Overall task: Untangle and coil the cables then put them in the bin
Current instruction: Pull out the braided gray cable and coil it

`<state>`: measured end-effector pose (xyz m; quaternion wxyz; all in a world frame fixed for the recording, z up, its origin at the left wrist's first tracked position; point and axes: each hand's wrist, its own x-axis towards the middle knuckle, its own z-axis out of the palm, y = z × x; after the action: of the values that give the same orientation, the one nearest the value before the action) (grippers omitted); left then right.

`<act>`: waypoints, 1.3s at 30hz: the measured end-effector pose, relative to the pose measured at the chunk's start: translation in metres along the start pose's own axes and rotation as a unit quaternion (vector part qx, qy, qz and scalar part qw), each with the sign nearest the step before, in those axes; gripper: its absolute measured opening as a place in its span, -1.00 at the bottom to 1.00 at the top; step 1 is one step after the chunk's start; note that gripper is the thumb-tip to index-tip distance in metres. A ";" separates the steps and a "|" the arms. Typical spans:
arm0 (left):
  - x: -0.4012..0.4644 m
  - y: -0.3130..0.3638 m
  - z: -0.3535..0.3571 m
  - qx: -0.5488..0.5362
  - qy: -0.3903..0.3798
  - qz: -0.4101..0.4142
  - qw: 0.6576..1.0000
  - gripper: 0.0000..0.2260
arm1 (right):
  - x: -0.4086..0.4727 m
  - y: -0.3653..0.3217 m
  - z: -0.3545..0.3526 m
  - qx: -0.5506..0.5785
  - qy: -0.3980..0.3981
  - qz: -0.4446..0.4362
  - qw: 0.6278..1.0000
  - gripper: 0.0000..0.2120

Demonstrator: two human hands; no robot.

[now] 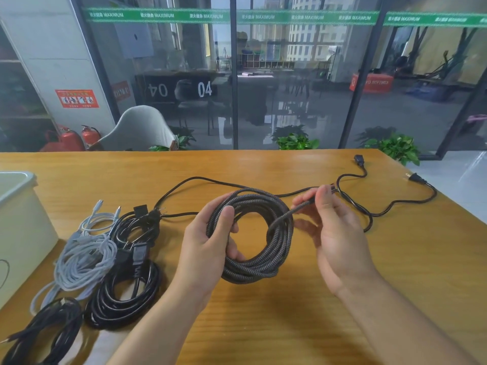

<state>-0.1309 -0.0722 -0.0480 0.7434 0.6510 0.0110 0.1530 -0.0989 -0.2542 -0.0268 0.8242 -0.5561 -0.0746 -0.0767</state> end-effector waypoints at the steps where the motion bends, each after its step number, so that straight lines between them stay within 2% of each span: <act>1: 0.002 0.000 0.000 -0.015 0.001 -0.005 1.000 -0.76 | -0.001 -0.005 0.001 0.020 0.000 -0.020 1.000 -0.68; 5: 0.003 0.005 -0.001 -0.067 -0.015 -0.014 0.998 -0.72 | -0.002 -0.020 0.001 0.076 0.024 -0.048 0.996 -0.70; 9: -0.001 0.005 0.004 -0.061 -0.025 -0.002 0.998 -0.71 | 0.007 -0.018 -0.008 0.099 0.048 0.013 0.994 -0.69; 13: -0.004 0.002 0.004 -0.043 -0.034 0.005 0.998 -0.73 | 0.013 -0.007 -0.016 -0.043 0.045 0.057 0.996 -0.61; 18: -0.005 0.000 0.007 -0.020 -0.049 0.015 0.998 -0.74 | 0.015 0.004 -0.022 -0.131 0.050 0.077 0.987 -0.60; 24: -0.007 0.002 0.007 0.027 -0.053 0.032 0.998 -0.78 | 0.019 0.004 -0.027 -0.276 0.023 0.019 0.961 -0.59; 28: -0.008 0.001 0.009 0.075 -0.060 0.039 0.995 -0.79 | 0.020 0.008 -0.030 -0.422 -0.046 -0.060 0.903 -0.54; 30: -0.008 0.001 0.007 0.084 -0.060 0.037 0.994 -0.80 | 0.021 0.008 -0.031 -0.446 -0.097 -0.050 0.888 -0.49; 35: -0.005 0.002 -0.001 0.109 -0.074 0.035 0.991 -0.77 | 0.022 -0.007 -0.035 -0.358 -0.229 0.045 0.904 -0.66; 39: -0.004 -0.002 -0.002 0.141 -0.099 0.026 0.985 -0.74 | 0.025 -0.007 -0.044 -0.341 -0.258 0.043 0.903 -0.71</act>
<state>-0.1345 -0.0717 -0.0508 0.6374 0.7613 -0.0583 0.1037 -0.0746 -0.2983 -0.0316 0.5389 -0.8061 -0.2293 0.0843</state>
